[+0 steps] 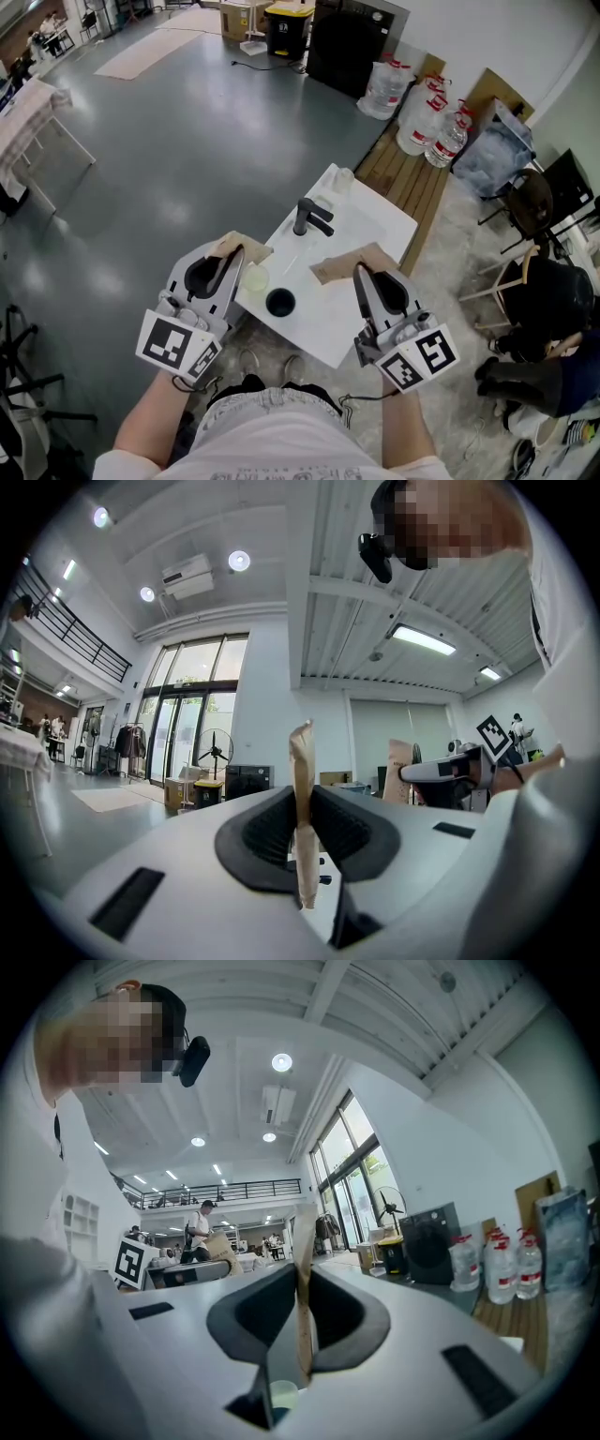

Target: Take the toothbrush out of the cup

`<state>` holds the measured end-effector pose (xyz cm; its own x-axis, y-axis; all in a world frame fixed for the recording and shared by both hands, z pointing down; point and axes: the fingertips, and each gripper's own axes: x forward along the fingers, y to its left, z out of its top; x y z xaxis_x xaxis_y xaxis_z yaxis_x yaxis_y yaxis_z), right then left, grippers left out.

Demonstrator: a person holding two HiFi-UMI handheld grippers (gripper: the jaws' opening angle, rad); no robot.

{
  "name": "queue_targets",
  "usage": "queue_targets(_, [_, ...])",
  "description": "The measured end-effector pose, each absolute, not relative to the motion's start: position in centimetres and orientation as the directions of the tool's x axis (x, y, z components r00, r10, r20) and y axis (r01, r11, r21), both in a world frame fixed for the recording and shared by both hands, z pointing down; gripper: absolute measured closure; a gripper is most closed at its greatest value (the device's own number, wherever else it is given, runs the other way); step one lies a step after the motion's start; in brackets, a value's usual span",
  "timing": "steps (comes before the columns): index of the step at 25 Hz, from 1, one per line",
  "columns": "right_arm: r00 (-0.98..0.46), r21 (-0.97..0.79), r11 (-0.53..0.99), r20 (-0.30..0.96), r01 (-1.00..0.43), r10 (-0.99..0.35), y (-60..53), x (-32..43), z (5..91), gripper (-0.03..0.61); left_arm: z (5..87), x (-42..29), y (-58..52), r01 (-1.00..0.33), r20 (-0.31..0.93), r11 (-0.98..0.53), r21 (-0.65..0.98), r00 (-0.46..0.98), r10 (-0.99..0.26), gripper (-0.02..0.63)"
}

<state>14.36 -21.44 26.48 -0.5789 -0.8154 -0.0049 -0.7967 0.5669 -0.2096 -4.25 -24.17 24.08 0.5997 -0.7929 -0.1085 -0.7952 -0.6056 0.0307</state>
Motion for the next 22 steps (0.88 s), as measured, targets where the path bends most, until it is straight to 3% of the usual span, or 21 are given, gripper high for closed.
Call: queue_targets(22, [-0.592, -0.200, 0.578, 0.009, -0.791, -0.806, -21.33, 13.48, 27.18, 0.543, 25.06, -4.60, -24.19, -0.796, -0.101, -0.603, 0.048, 0.597, -0.796, 0.548])
